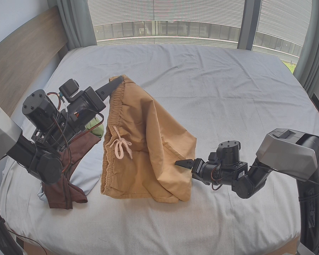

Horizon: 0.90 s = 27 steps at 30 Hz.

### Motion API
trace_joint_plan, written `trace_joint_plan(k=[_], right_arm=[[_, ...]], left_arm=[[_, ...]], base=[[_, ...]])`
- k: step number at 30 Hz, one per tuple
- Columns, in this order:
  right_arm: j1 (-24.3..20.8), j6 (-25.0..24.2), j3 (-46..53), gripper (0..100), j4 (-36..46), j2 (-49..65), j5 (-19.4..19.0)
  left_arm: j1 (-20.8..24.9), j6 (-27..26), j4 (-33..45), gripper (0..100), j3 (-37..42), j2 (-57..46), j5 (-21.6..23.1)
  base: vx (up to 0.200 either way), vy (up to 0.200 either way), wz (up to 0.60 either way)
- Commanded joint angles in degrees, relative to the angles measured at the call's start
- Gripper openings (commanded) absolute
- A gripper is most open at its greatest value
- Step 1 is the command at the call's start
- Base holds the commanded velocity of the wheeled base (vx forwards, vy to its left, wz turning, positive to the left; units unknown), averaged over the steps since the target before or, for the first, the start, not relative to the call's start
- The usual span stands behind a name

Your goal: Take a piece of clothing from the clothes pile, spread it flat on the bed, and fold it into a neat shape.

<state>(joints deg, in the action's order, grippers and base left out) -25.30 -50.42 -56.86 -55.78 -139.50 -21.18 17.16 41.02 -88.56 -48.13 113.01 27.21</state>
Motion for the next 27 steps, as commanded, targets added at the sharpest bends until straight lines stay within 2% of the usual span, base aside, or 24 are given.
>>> trace_joint_plan(k=[1,13,27], right_arm=[[0.42,-0.91,2.01,100,-0.55,4.50,-0.09],[0.60,-1.87,4.65,100,-5.12,7.92,-0.18],[0.77,-1.70,2.28,100,-7.32,2.74,-0.18]], left_arm=[[-0.47,0.02,-0.03,0,-0.21,0.81,-0.05],[-2.05,0.02,-0.03,0,-0.74,2.13,-0.05],[-2.31,0.02,-0.12,0,-1.00,2.57,-0.14]], base=[[0.000,0.000,0.00],[0.000,0.000,0.00],[0.000,0.000,0.00]])
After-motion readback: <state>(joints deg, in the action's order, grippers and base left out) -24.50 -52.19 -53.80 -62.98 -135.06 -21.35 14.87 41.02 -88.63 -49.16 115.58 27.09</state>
